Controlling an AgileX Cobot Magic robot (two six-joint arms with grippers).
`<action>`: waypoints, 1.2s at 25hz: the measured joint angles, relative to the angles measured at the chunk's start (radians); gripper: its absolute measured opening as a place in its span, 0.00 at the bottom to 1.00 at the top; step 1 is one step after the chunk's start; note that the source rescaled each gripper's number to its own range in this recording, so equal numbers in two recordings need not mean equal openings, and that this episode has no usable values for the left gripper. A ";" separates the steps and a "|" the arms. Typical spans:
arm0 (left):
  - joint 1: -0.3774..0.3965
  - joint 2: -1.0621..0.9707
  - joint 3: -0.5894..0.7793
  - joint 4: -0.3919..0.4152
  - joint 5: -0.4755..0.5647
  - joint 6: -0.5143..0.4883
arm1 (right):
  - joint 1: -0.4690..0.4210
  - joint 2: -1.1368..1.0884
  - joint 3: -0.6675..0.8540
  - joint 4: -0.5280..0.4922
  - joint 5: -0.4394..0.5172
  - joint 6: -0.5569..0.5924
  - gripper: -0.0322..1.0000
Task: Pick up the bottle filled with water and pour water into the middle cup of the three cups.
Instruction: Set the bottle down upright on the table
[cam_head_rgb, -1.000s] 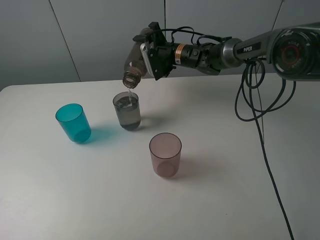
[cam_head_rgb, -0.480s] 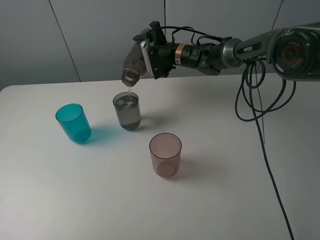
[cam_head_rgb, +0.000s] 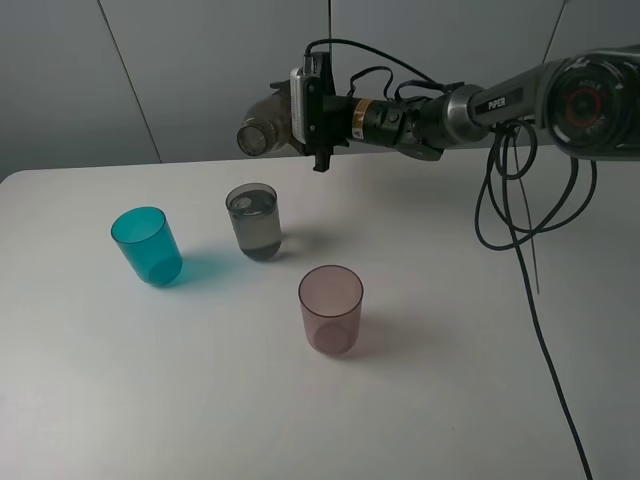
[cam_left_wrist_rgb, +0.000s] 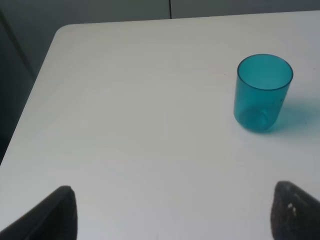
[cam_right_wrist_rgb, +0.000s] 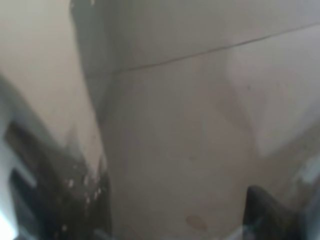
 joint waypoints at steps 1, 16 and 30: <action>0.000 0.000 0.000 0.000 0.000 0.000 | 0.000 0.000 0.004 0.000 -0.002 0.041 0.03; 0.000 0.000 0.000 0.000 0.000 0.000 | -0.002 0.000 0.014 0.128 -0.183 0.703 0.03; 0.000 0.000 0.000 0.000 0.000 0.000 | -0.054 -0.155 0.098 0.263 0.227 1.091 0.03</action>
